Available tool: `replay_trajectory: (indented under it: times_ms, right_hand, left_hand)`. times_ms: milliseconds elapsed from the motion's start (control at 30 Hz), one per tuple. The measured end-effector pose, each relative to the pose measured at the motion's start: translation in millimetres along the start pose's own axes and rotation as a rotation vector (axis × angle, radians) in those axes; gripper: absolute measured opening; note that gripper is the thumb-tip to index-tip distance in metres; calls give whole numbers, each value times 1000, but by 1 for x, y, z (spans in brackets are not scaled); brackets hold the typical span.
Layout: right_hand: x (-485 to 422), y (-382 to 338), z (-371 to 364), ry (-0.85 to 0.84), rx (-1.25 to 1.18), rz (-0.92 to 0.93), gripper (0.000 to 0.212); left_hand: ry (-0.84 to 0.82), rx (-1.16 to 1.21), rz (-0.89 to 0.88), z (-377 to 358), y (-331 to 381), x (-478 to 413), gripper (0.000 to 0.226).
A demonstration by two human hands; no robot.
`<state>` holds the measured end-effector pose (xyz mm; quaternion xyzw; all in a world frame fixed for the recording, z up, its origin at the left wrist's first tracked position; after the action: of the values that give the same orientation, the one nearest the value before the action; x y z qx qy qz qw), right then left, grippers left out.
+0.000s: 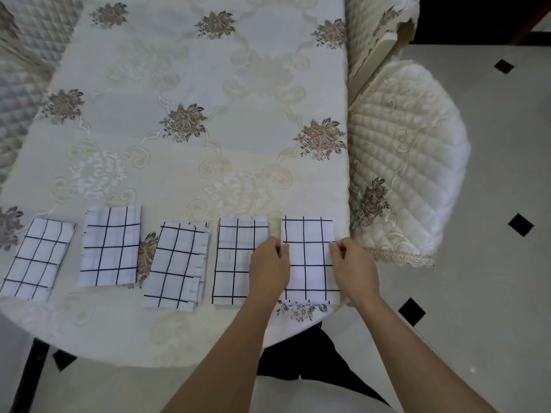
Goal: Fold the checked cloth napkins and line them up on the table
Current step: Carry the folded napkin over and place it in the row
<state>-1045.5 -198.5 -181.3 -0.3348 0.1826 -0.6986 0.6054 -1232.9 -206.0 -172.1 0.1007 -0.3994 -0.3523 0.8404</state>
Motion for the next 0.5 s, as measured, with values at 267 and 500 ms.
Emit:
replay_trajectory:
  times_ms: [267, 500]
  right_hand:
    - [-1, -3, 0, 10, 86, 8, 23]
    - [1, -3, 1, 34, 148, 28, 24]
  left_hand:
    - [65, -21, -3, -2, -2, -5, 28]
    - [136, -78, -54, 0, -1, -2, 19]
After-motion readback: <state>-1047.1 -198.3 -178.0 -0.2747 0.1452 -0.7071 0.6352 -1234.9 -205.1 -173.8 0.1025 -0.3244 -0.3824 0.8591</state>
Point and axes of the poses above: each hand's wrist, its own x-axis away from the middle knuckle, its own z-axis out of the back of the hand, y = z × x, the point moved 5 cm from there along -x, towards the middle knuckle, and after that the axes turned 15 degrees about z, right-handed, at the moved point
